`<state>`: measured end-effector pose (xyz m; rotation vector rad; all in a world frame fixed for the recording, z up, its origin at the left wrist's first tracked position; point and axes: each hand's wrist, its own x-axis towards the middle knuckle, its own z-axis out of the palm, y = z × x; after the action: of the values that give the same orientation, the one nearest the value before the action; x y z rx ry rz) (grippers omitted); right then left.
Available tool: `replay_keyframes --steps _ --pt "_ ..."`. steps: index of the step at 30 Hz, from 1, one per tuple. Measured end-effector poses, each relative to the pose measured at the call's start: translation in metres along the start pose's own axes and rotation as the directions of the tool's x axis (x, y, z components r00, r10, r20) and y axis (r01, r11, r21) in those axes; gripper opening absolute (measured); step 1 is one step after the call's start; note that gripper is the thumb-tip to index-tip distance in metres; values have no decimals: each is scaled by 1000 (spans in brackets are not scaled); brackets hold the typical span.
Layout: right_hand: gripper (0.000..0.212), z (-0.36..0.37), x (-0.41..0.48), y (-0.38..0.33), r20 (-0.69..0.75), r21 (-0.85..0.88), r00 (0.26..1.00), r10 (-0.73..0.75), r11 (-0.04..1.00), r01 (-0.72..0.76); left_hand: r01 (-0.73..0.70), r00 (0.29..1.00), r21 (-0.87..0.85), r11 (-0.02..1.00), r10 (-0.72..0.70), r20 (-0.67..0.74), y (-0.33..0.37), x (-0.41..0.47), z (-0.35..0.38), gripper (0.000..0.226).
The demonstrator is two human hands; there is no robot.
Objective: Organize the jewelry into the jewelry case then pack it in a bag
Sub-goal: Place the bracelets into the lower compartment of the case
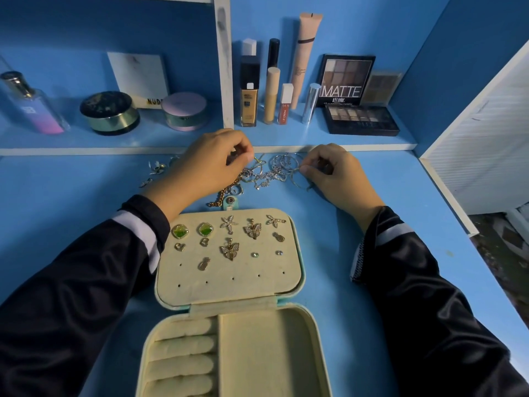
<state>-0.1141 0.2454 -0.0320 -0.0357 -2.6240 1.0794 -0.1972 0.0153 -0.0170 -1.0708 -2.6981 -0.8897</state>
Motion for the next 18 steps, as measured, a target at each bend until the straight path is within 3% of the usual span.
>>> replay_keyframes --steps 8,18 --pt "6 4 -13 -7 -123 17 990 -65 998 67 0 996 -69 998 -6 -85 6 -12 -10 7" --pt "6 2 -42 -29 -218 301 968 127 952 -57 34 963 -207 978 -87 -254 22 -60 -27 7"
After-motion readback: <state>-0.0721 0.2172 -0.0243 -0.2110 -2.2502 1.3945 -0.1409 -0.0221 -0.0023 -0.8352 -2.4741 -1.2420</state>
